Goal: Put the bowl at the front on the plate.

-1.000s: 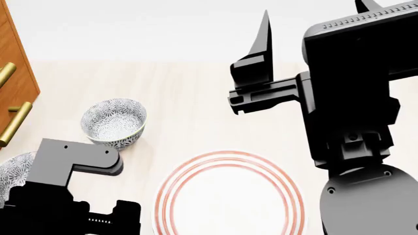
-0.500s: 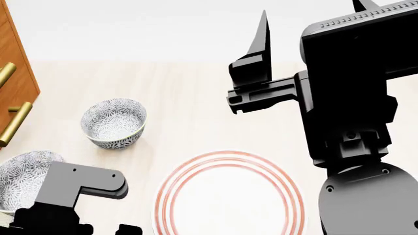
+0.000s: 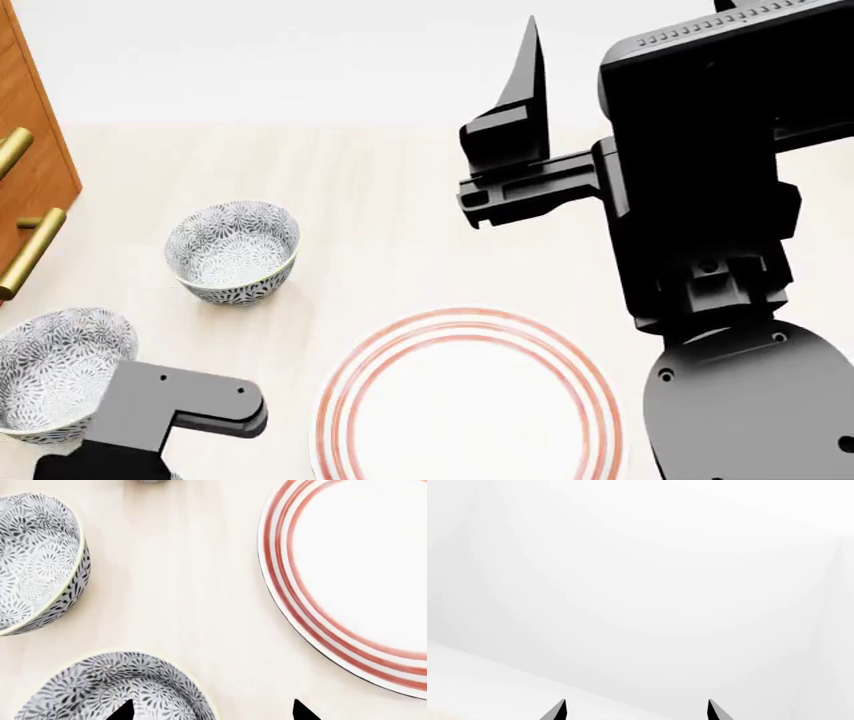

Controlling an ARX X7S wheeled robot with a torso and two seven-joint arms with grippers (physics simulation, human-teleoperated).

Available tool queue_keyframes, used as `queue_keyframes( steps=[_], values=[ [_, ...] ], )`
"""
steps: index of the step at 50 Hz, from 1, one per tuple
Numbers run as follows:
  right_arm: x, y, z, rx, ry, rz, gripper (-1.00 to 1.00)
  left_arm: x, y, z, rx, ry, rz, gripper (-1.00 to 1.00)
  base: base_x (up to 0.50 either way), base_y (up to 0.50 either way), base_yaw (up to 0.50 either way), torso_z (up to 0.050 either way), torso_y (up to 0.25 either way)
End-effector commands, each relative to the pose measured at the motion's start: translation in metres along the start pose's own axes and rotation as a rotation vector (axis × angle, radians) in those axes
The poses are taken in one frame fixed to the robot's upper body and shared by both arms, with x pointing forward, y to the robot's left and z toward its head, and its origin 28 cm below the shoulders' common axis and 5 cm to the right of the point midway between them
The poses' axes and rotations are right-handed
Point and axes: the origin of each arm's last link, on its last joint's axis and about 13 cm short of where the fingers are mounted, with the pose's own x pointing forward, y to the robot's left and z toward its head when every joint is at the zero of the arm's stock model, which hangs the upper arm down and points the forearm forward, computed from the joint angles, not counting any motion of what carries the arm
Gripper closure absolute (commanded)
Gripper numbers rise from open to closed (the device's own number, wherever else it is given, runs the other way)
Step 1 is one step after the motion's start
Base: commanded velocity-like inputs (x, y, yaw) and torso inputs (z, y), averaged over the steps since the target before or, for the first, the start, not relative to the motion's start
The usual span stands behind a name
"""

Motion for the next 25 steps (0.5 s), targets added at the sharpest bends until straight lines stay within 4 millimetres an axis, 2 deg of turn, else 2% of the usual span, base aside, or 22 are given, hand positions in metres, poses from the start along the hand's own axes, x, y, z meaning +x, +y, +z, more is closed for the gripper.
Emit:
queue_keyframes(
  steps=[1,7,15,25],
  values=[
    [0.0001,0.0003,0.0003,-0.003,0.0,0.001,-1.0,0.0063,-0.0016,-0.0121,0.013,0.037,0.005,-1.0,0.0,0.0,0.0,0.0,0.0],
    [-0.0011,0.0002,-0.0008,-0.003,0.001,-0.002,-1.0,0.0107,-0.0018,-0.0186,0.017,0.056,0.009,-1.0,0.0,0.0,0.0,0.0,0.0],
    [-0.0019,-0.0001,-0.0008,-0.003,0.002,-0.006,-1.0,0.0076,-0.0002,-0.0138,0.015,0.05,0.017,-1.0,0.0,0.0,0.0,0.0,0.0],
    [-0.0023,0.0002,-0.0005,-0.003,-0.001,-0.007,-1.0,0.0121,0.0002,-0.0183,0.02,0.069,0.026,-1.0,0.0,0.0,0.0,0.0,0.0]
  ],
)
